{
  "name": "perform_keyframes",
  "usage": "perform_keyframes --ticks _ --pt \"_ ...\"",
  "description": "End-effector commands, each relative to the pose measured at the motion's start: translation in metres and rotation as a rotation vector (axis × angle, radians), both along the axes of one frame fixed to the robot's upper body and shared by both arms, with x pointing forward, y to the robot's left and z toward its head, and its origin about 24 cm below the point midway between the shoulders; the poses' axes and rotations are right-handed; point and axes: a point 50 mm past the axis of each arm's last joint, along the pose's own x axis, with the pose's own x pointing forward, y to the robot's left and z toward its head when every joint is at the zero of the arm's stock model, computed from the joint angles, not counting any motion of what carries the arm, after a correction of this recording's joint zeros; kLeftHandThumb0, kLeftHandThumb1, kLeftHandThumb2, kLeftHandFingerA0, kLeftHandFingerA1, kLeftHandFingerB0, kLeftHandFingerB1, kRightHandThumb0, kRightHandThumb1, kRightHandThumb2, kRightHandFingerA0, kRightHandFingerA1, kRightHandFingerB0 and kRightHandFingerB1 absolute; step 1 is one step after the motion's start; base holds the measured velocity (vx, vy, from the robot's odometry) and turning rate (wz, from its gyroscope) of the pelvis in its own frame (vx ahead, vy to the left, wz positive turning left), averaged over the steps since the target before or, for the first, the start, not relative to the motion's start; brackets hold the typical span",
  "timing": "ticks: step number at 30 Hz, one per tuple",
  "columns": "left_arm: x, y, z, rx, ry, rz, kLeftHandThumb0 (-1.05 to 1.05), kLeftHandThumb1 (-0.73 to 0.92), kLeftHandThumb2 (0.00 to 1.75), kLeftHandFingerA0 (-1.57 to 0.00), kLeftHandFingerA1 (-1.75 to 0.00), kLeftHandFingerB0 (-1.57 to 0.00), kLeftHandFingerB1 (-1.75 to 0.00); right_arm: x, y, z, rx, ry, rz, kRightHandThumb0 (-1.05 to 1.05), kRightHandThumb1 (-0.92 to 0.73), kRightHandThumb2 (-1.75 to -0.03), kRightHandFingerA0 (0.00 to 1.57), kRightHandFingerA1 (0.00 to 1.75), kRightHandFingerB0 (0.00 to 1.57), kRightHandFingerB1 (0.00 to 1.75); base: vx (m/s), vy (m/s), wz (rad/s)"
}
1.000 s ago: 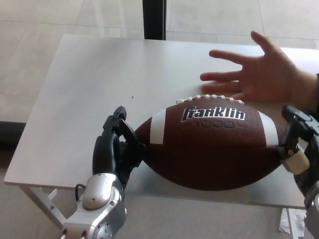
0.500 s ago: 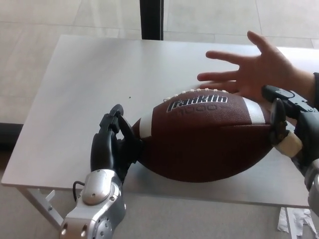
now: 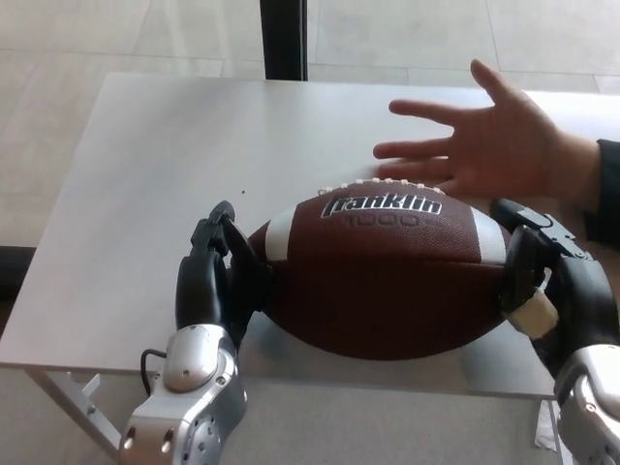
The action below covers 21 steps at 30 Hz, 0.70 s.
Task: The robot uses both its hands to grab the left and right ends of a football kept in the middle of the desk infront of it, lifts it up and places it in the palm of a person
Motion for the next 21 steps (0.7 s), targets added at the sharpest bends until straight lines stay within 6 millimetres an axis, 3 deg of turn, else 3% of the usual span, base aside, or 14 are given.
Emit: perform_keyframes --ticks 1,2,3,5,6,7,11,14,15,16,18,19,20,21 --pt "-0.009 -0.035 -0.013 -0.094 0.118 -0.029 -0.76 0.92 0.92 -0.22 -0.64 -0.05 -0.2 0.01 0.037 0.013 0.17 -0.073 0.072 -0.97 -0.92 -0.79 0.43 0.62 0.31 0.36 0.0 0.0 0.0" --pt "-0.008 -0.037 -0.012 -0.103 0.116 -0.031 -0.72 0.91 1.23 -0.25 -0.66 -0.02 -0.25 0.013 0.039 0.017 0.177 -0.088 0.07 -1.03 -0.79 -0.93 0.43 0.64 0.29 0.41 0.0 0.0 0.0" --pt "-0.007 -0.041 -0.01 -0.115 0.107 -0.045 -0.75 0.92 0.91 -0.21 -0.65 -0.06 -0.21 0.019 0.042 0.025 0.195 -0.103 0.068 -1.01 -0.92 -0.79 0.41 0.6 0.34 0.38 0.0 0.0 0.0" --pt "-0.006 -0.048 -0.008 -0.129 0.1 -0.058 -0.74 0.92 0.9 -0.23 -0.66 -0.06 -0.21 0.027 0.048 0.034 0.222 -0.139 0.087 -0.97 -0.92 -0.77 0.41 0.62 0.3 0.35 0.0 0.0 0.0" --pt "-0.005 -0.056 -0.006 -0.146 0.097 -0.088 -0.74 0.92 0.94 -0.23 -0.7 -0.03 -0.19 0.034 0.054 0.045 0.209 -0.174 0.105 -0.97 -0.83 -1.23 0.41 0.68 0.24 0.47 0.0 0.0 0.0" --pt "-0.005 -0.06 -0.006 -0.162 0.094 -0.103 -0.73 0.92 0.94 -0.28 -0.86 -0.03 -0.17 0.038 0.058 0.05 0.201 -0.188 0.124 -0.95 -0.92 -0.8 0.41 0.63 0.3 0.39 0.0 0.0 0.0" --pt "-0.006 -0.07 -0.007 -0.213 0.109 -0.17 -0.71 0.92 1.0 -0.34 -0.92 0.0 0.0 0.044 0.068 0.052 0.211 -0.174 0.15 -1.04 -0.78 -0.92 0.43 0.64 0.32 0.45 0.0 0.0 0.0" --pt "-0.005 -0.076 -0.007 -0.194 0.116 -0.216 -0.87 0.92 0.99 -0.43 -1.74 0.0 0.0 0.044 0.073 0.048 0.184 -0.146 0.184 -0.98 -0.92 -0.78 0.44 0.61 0.32 0.39 0.0 0.0 0.0" --pt "-0.004 -0.078 -0.008 -0.169 0.119 -0.26 -0.76 0.92 1.33 -0.66 -1.2 0.0 -0.39 0.044 0.076 0.044 0.16 -0.125 0.22 -1.0 -0.92 -0.79 0.42 0.66 0.29 0.41 0.0 0.0 0.0" --pt "-0.003 -0.079 -0.009 -0.163 0.117 -0.278 -0.69 0.92 0.97 -0.34 -1.61 -0.15 -0.64 0.043 0.077 0.042 0.154 -0.108 0.241 -0.97 -0.92 -0.77 0.44 0.67 0.28 0.4 0.0 0.0 0.0" --pt "0.0 -0.08 -0.01 -0.153 0.13 -0.275 -0.61 0.92 0.95 -0.38 -1.75 -0.2 -0.96 0.041 0.078 0.039 0.149 -0.081 0.266 -1.02 -0.92 -0.79 0.47 0.73 0.28 0.4 0.0 0.0 0.0" --pt "0.003 -0.082 -0.01 -0.078 0.148 -0.285 -0.58 0.88 1.21 -0.67 -1.1 -0.41 -0.77 0.04 0.079 0.037 0.147 -0.059 0.272 -0.99 -0.92 -0.77 0.51 0.74 0.3 0.39 0.0 0.0 0.0" --pt "0.004 -0.083 -0.009 -0.063 0.148 -0.287 -0.57 0.92 0.81 -0.45 -1.19 -0.17 -0.47 0.04 0.079 0.035 0.115 -0.046 0.285 -0.97 -0.92 -0.72 0.49 0.71 0.27 0.37 0.0 0.0 0.0" --pt "0.006 -0.085 -0.008 -0.049 0.144 -0.321 -0.57 0.92 0.84 -0.37 -0.91 -0.05 -0.13 0.039 0.079 0.032 0.075 -0.037 0.31 -1.0 -0.78 -0.94 0.43 0.67 0.2 0.41 0.0 0.0 0.0"
